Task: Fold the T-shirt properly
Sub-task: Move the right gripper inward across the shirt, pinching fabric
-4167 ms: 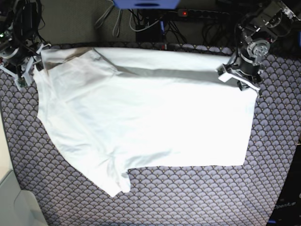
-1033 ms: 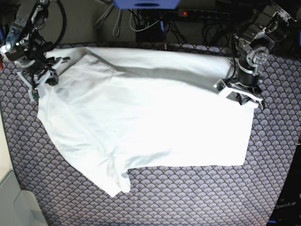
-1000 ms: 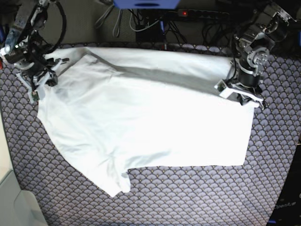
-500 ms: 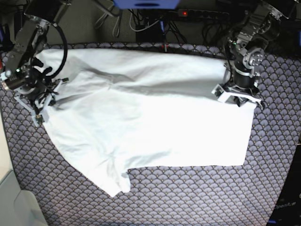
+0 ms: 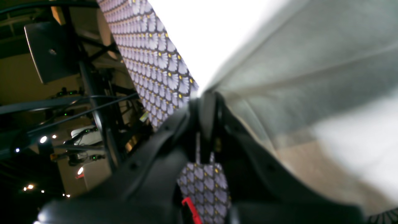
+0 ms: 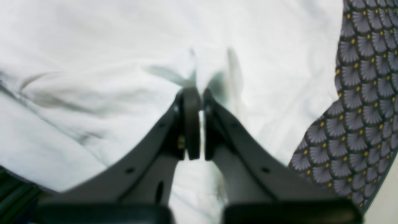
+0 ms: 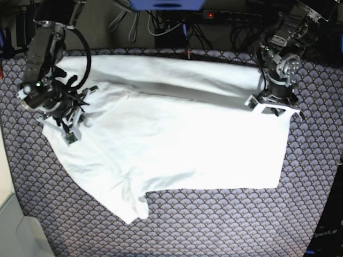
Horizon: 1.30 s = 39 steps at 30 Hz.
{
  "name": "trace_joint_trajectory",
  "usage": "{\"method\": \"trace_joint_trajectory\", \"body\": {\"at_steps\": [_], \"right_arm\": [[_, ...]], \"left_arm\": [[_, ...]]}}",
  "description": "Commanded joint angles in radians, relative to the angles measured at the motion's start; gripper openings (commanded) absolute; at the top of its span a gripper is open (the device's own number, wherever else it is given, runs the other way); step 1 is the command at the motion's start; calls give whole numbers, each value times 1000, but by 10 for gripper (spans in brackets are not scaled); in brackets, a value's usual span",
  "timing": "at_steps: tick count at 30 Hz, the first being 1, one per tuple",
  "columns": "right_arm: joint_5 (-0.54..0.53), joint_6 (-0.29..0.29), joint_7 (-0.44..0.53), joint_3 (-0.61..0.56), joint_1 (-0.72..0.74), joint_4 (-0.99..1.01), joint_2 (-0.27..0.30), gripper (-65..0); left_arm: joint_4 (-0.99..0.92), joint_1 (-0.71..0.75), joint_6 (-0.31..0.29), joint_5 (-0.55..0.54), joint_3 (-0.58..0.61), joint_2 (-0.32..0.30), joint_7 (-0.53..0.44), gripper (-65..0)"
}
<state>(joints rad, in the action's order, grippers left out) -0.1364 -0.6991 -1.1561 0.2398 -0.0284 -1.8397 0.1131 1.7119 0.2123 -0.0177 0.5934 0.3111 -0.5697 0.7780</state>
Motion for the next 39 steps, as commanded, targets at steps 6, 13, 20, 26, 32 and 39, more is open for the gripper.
{"method": "trace_joint_trajectory", "body": {"at_steps": [6, 13, 20, 26, 32, 39], "right_arm": [[-10, 1, 18, -21, 46, -16, 9, -647], [-10, 1, 12, -56, 60, -15, 12, -619], [-10, 1, 12, -56, 60, -15, 12, -487], [-10, 1, 14, -52, 72, -24, 12, -488], [-10, 1, 12, -56, 68, -25, 49, -488], [-10, 1, -6, -43, 49, -48, 119, -488]], "left_arm": [[12, -9, 20, 18, -10, -13, 2, -644], [26, -11, 22, 18, -10, 6, 2, -448], [33, -17, 22, 20, -10, 6, -5, -140], [56, -20, 17, 92, -10, 6, 2, -94], [55, -1, 15, 95, -8, 6, 4, -94], [107, 62, 20, 96, -11, 0, 5, -277]]}}
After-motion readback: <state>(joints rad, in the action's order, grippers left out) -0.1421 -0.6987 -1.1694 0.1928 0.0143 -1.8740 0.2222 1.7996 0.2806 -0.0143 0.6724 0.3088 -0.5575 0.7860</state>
